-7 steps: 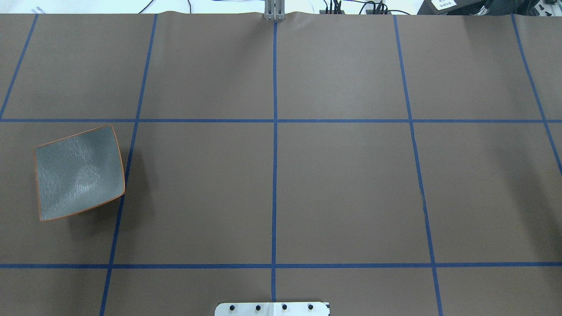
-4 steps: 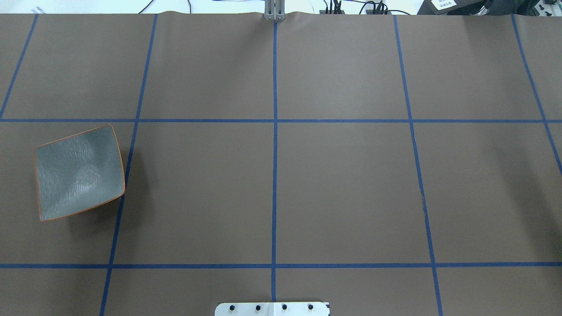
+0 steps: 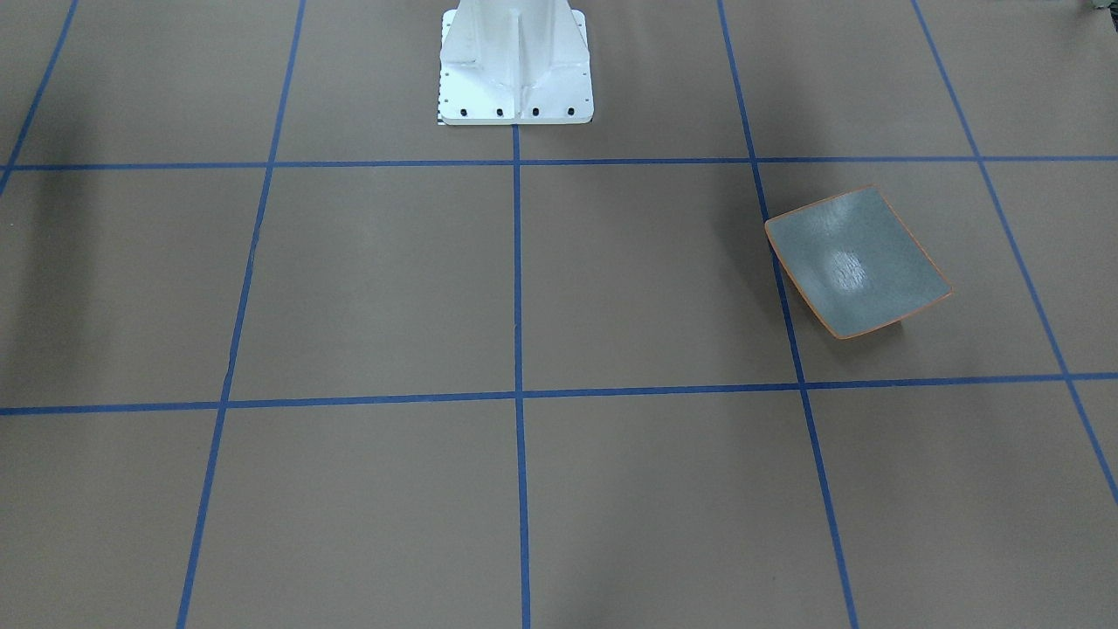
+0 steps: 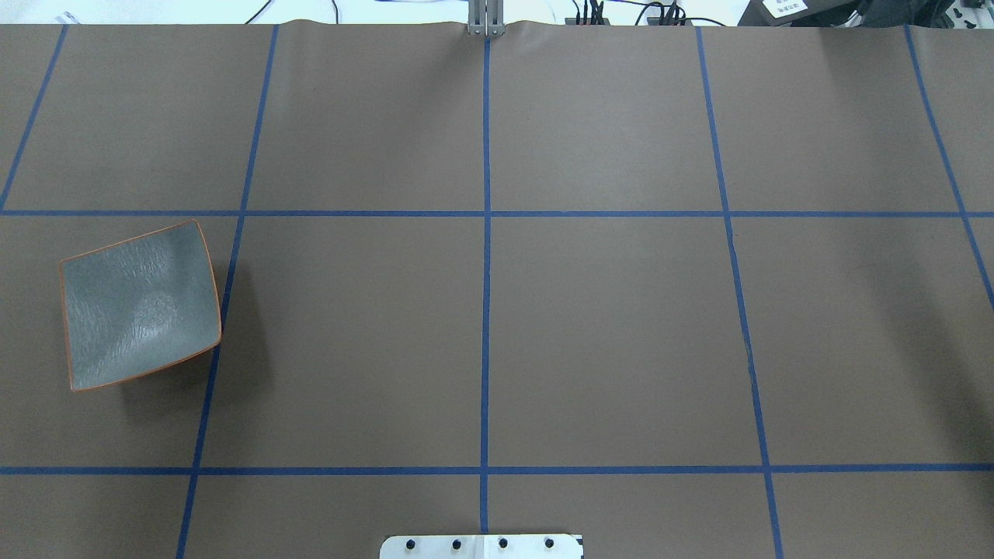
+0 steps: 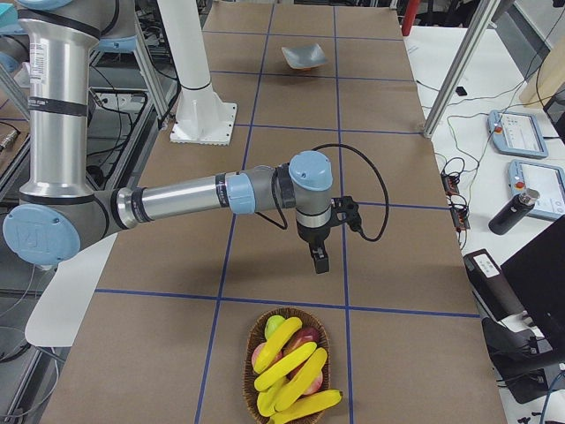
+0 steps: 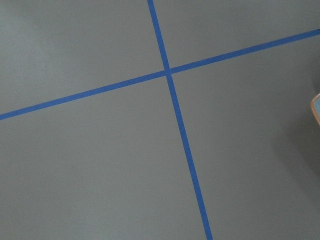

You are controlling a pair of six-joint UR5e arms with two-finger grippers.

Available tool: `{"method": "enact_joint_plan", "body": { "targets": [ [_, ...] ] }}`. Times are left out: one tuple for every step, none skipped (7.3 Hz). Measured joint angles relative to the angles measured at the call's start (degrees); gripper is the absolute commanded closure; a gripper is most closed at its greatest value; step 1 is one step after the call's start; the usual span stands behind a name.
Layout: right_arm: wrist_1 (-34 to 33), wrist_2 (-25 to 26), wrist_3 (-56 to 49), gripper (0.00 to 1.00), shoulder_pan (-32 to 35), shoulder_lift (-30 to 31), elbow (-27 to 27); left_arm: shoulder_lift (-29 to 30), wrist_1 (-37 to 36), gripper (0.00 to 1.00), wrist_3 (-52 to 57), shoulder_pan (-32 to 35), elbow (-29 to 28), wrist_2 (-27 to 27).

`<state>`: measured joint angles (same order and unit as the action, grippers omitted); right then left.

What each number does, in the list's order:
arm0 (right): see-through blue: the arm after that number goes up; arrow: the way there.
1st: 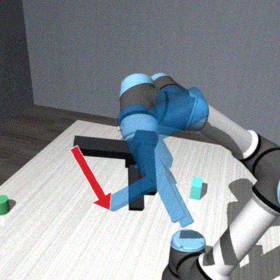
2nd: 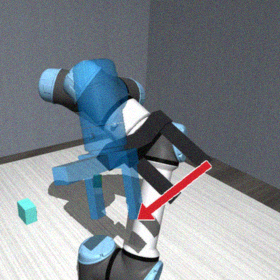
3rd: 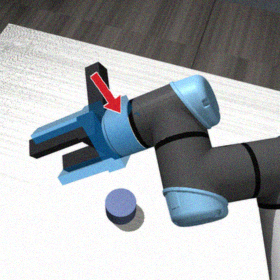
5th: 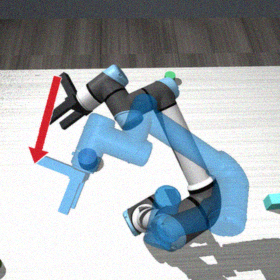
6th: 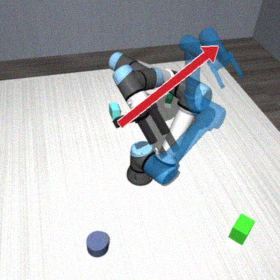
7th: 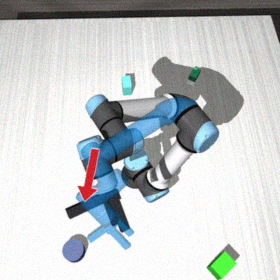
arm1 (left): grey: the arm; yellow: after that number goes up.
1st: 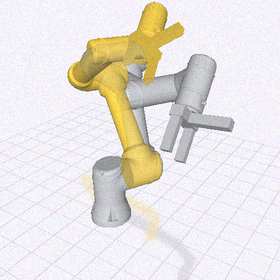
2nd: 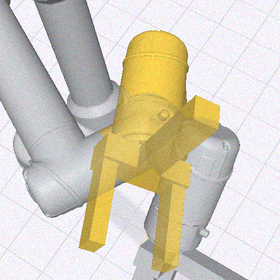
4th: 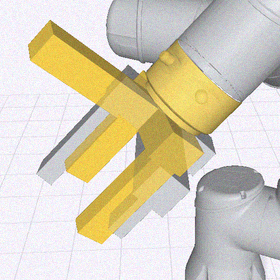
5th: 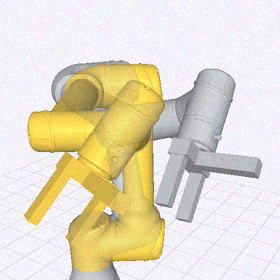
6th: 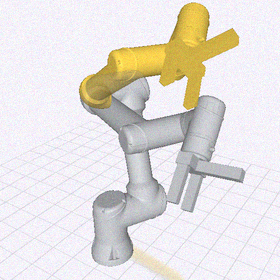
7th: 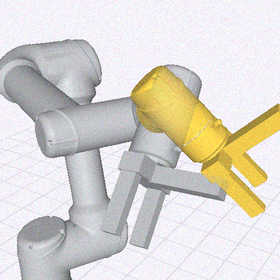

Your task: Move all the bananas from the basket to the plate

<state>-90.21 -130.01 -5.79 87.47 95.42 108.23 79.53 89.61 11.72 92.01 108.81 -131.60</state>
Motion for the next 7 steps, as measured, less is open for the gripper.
{"method": "enact_joint_plan", "body": {
  "targets": [
    [1.9, -0.9, -0.4, 0.00, 0.0, 0.1, -0.1, 0.6, 1.1, 0.00, 0.0, 0.0, -0.1, 0.0],
    [4.0, -1.4, -1.8, 0.00, 0.0, 0.5, -0.5, 0.8, 2.1, 0.00, 0.0, 0.0, -0.2, -0.1],
    [6.7, -1.4, -6.1, 0.00, 0.1, 1.3, -1.9, 0.9, 2.5, 0.00, 0.0, 0.0, -0.2, -0.1],
    [8.7, -1.3, -13.2, 0.00, 0.1, 2.0, -4.5, 0.9, 2.7, 0.00, 0.0, 0.0, -0.2, -0.1],
    [9.6, -1.3, -20.0, 0.00, 0.2, 2.2, -7.1, 0.9, 2.8, 0.00, 0.0, 0.0, -0.2, -0.1],
    [10.0, -1.3, -25.9, 0.00, 0.3, 2.3, -9.4, 0.9, 2.8, 0.00, 0.0, 0.0, -0.2, -0.1],
    [10.1, -1.4, -32.0, 0.00, 0.3, 2.1, -11.9, 0.9, 2.9, 0.00, 0.0, 0.0, -0.2, -0.1]
  ]
}}
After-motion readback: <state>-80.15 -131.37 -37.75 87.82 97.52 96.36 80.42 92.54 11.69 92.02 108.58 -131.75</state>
